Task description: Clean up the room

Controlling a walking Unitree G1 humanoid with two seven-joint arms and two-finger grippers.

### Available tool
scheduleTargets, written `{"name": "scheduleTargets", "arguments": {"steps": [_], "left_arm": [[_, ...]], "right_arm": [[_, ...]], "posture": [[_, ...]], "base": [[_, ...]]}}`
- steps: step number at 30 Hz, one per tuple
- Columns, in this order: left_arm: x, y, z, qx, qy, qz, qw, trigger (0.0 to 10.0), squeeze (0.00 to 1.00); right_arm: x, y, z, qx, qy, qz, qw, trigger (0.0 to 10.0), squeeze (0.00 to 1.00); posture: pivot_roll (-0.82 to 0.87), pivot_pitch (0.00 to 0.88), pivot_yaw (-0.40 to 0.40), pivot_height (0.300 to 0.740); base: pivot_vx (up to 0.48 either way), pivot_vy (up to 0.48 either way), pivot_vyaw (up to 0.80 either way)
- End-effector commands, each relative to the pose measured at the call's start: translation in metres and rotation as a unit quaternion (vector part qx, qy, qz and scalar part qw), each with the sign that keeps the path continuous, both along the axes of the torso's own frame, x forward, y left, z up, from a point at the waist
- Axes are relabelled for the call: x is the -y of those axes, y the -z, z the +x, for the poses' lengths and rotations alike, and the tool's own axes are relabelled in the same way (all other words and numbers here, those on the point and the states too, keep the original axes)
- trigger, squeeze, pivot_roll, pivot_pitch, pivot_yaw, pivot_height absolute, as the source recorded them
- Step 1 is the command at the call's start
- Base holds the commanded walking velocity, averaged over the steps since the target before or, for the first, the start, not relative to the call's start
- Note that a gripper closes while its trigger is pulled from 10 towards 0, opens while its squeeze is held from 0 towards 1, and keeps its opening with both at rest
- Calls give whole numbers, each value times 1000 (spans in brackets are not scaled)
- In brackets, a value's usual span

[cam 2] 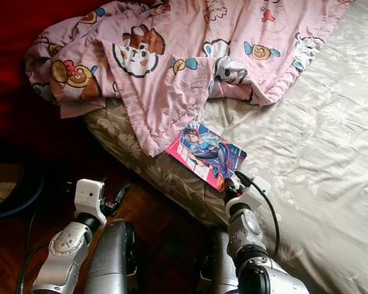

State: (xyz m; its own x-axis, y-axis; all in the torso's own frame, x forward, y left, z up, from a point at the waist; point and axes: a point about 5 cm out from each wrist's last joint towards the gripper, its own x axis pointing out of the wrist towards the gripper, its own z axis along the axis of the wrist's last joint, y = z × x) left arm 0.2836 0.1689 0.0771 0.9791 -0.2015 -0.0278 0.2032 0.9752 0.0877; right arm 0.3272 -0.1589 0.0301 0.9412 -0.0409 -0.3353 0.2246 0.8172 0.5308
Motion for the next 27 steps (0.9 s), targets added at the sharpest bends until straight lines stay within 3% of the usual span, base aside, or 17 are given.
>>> {"name": "scheduleTargets", "arguments": {"steps": [1, 18, 27], "left_arm": [[1, 12, -5, -29, 4, 11, 1000, 10000, 0], [8, 14, 0, -29, 15, 17, 999, 10000, 0], [11, 16, 3, -30, 13, 10, 999, 10000, 0]], "right_arm": [[0, 9, -8, -17, -1, -3, 1000, 0, 0], [7, 11, -11, -16, 4, -21, 1000, 0, 0], [21, 13, -17, -4, 28, -54, 998, 0, 0]], "posture": [[202, 336, -19, 608], [174, 298, -23, 608], [146, 262, -24, 608]], "base": [[0, 0, 0], [0, 0, 0], [0, 0, 0]]}}
